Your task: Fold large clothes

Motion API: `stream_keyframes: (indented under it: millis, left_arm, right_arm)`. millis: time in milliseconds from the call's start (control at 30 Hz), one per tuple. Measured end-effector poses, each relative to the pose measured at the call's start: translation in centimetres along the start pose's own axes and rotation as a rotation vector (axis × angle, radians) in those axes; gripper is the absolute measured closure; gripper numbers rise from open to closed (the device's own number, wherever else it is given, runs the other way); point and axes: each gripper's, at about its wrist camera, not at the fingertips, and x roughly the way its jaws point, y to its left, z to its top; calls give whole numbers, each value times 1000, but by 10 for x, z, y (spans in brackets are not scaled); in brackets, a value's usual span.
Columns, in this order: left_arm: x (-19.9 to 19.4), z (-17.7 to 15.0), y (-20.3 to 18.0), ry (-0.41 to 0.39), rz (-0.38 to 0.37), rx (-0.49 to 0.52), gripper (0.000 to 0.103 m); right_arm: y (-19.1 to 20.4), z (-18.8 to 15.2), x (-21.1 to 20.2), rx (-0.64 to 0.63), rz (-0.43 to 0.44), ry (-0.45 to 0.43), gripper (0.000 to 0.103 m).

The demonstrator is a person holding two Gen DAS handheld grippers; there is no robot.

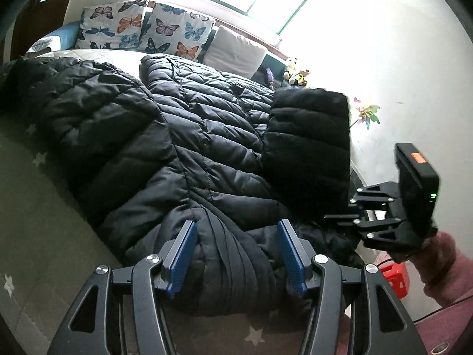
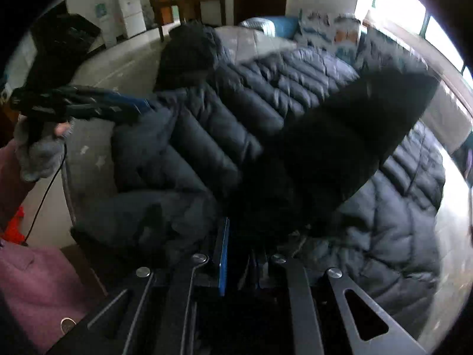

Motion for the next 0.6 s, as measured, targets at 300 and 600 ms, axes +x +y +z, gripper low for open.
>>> stream_keyframes:
  millis: [300, 600]
  left_arm:
    - [0, 0, -1, -15, -6, -32, 43]
    - [-12, -5, 1, -37, -1, -48, 43]
  right_arm:
    - [-17, 1, -57, 111, 38, -128, 82]
    - [9, 32, -35, 47, -45, -205, 70]
